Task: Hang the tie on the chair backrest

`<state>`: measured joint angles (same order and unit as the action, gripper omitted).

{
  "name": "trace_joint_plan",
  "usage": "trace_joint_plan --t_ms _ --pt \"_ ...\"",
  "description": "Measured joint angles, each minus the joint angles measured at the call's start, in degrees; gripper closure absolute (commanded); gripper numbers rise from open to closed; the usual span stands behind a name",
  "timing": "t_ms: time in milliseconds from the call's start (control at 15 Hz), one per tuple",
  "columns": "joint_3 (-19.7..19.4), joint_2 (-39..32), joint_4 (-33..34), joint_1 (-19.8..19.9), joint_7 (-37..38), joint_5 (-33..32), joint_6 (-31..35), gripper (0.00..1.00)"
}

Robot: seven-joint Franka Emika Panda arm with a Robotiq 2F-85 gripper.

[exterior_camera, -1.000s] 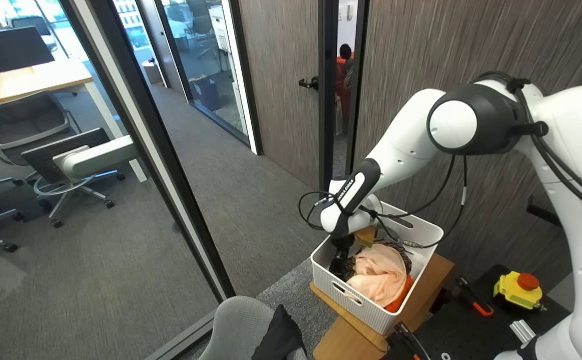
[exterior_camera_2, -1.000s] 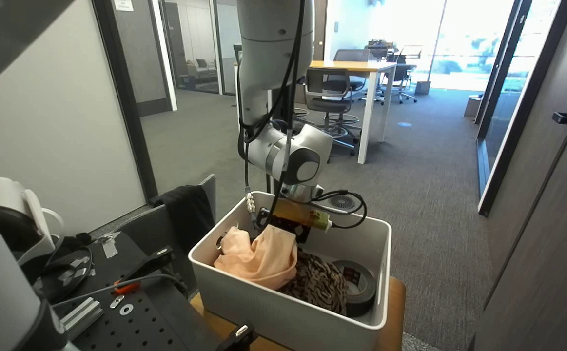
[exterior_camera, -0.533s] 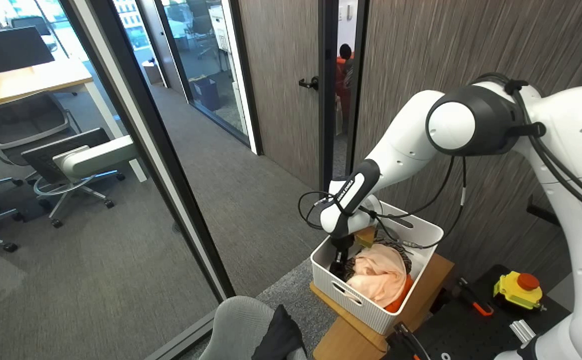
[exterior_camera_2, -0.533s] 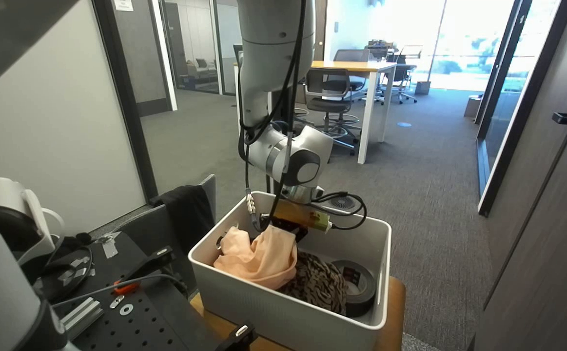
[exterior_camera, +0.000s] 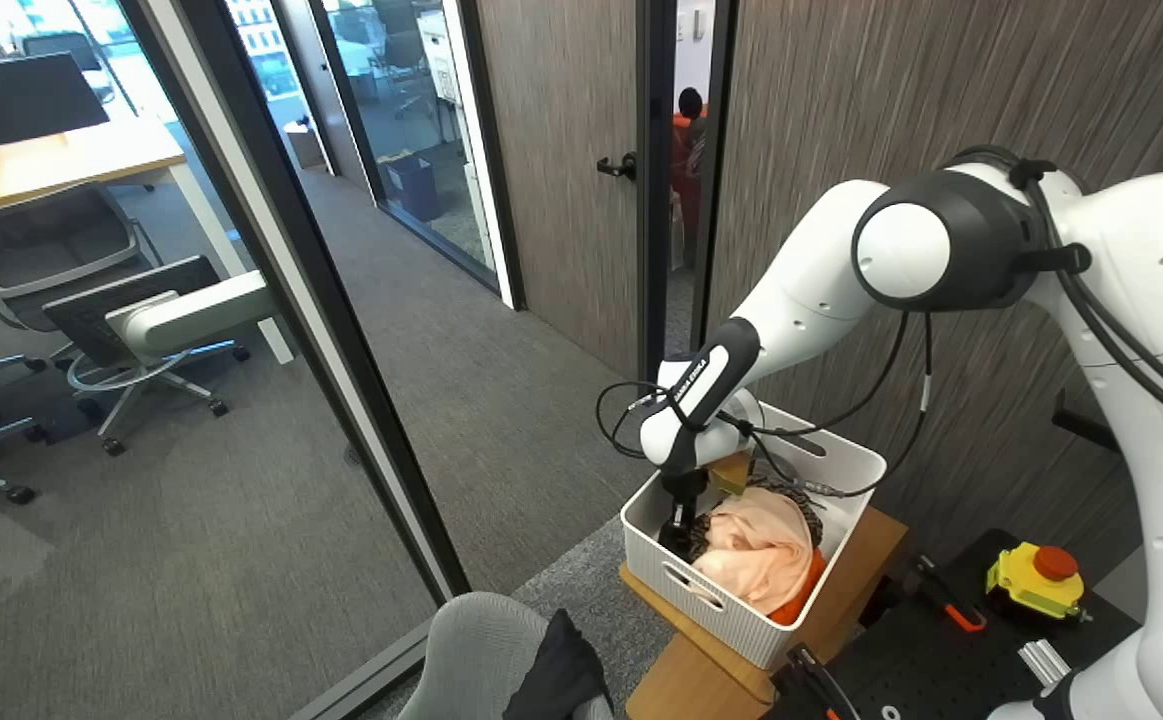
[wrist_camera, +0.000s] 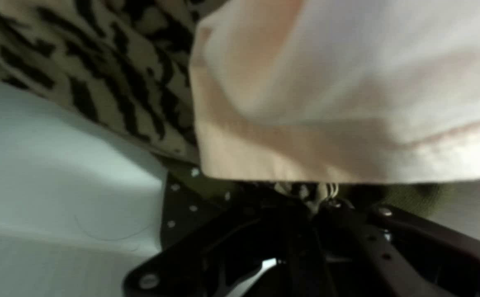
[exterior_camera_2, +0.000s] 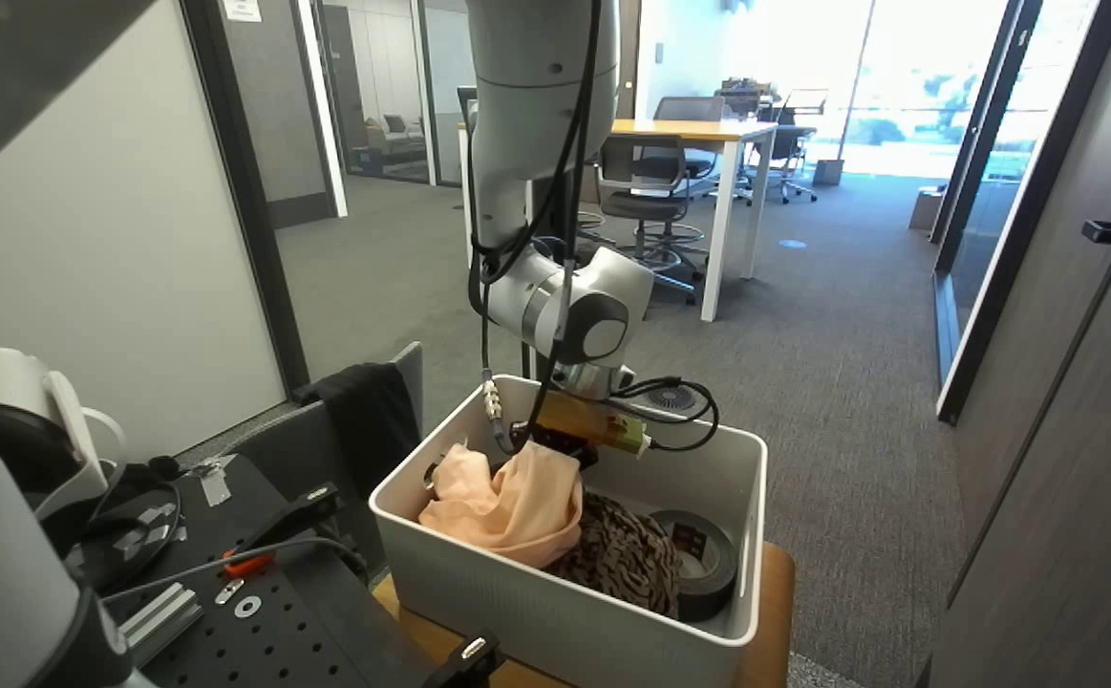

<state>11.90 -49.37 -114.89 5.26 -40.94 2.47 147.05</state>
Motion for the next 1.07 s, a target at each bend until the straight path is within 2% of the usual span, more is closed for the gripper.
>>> trace_joint_plan --t_ms 200,533,800,1067 --pt "1.2 0.0 0.0 1.5 -1.3 0.0 -1.2 0.94" --pt "4.4 1.4 -0.5 6.3 -7.0 0.1 -5.3 0.94" --pt "7.0 5.4 -2.6 10.5 -14.3 1.8 -10.0 0.94" --pt "7.9 10.9 -5.3 12.4 -21.8 6.0 -14.1 0.94"
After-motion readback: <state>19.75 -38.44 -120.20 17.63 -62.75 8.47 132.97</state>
